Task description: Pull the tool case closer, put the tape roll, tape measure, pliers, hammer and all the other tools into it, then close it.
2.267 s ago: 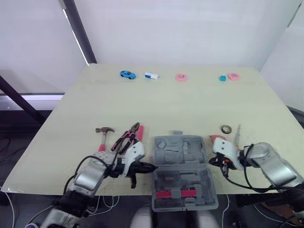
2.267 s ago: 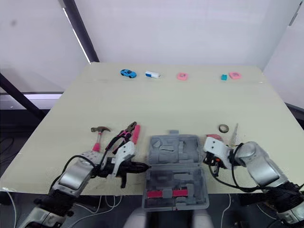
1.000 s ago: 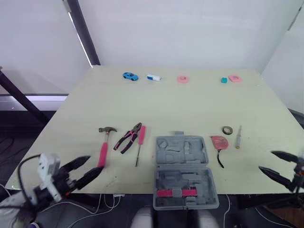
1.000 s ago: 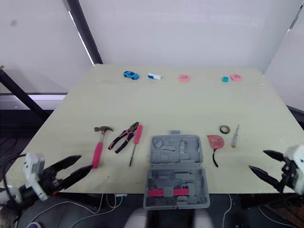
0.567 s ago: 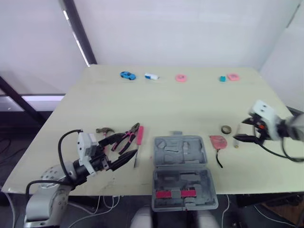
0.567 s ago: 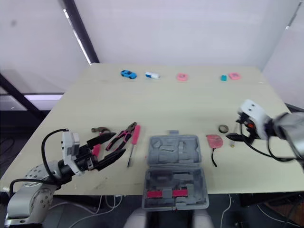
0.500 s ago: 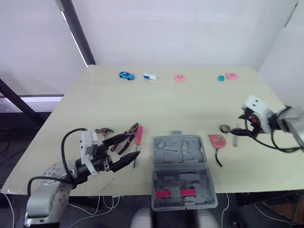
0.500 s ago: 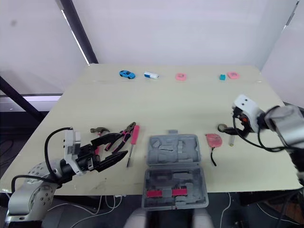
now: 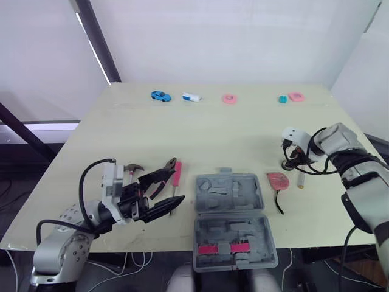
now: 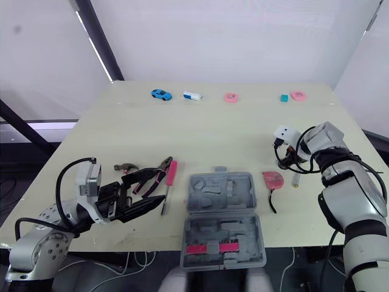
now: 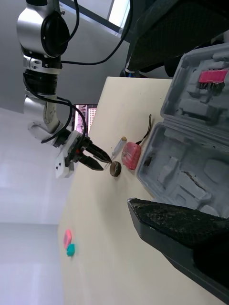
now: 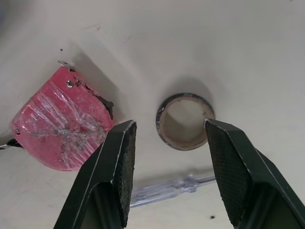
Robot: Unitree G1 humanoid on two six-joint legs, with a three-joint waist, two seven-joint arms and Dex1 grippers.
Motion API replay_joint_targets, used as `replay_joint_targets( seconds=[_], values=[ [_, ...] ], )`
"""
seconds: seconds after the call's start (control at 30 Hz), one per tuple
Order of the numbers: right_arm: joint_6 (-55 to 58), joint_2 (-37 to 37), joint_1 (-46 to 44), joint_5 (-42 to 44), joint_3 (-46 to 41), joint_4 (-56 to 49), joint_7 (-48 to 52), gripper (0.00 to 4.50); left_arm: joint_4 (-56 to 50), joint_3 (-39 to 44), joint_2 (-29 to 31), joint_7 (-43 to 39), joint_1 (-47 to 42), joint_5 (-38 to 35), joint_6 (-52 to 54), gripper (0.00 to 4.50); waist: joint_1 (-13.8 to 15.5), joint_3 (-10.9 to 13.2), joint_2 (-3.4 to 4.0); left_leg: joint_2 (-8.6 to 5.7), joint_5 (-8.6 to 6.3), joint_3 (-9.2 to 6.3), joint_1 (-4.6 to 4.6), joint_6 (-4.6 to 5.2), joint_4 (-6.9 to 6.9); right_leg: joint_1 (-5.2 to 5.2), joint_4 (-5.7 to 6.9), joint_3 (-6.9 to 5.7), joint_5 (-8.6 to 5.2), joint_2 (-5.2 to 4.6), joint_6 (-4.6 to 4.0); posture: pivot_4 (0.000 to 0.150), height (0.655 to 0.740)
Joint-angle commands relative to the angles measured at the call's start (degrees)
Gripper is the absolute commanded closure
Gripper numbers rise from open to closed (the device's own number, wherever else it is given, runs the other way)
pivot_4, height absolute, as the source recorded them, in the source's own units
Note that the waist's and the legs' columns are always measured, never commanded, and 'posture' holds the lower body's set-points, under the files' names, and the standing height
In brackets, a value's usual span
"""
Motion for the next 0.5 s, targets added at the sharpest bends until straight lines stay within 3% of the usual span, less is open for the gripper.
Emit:
replay_joint_targets(
  seconds=[0.03,0.3,0.47,0.5],
  values=[
    [-1.7,0.9,-1.8,-1.1,-2.3,2.8,-1.3,2.10,-1.9,0.4,0.3,0.2,-0.3,-1.0,-0.3,0.00,0.0,0.0,0.01,0.00,0.00,0.00,0.00,0.00,0.00,0.00,0.00,0.00,0.00,0.00,0.00,0.150,0.7400],
    [-2.6,2.8,-1.6,-3.0,-4.9,6.5,-5.2,2.10,-1.4,-0.2,0.0,0.2,-0.9,-0.3,-0.9,0.00,0.0,0.0,0.02,0.00,0.00,0.01,-0.01,-0.01,0.00,0.00,0.00,0.01,0.00,0.00,0.00,0.150,0.7400],
    [-3.0,3.8,-0.7,-4.1,-6.0,7.9,-7.5,3.58,-1.5,-1.4,-0.7,0.7,-1.6,0.3,-1.3,0.00,0.0,0.0,0.04,0.00,0.00,0.01,0.00,-0.01,0.00,0.00,0.00,0.01,0.00,0.01,0.00,0.150,0.7400],
    [-3.1,3.9,-0.6,-4.3,-6.1,8.1,-7.9,4.28,-1.6,-1.6,-0.9,0.9,-1.8,0.2,-1.2,0.00,0.0,0.0,0.04,0.00,0.01,0.02,-0.01,-0.01,0.00,0.00,0.00,0.01,0.00,0.01,0.00,0.150,0.7400]
  ],
)
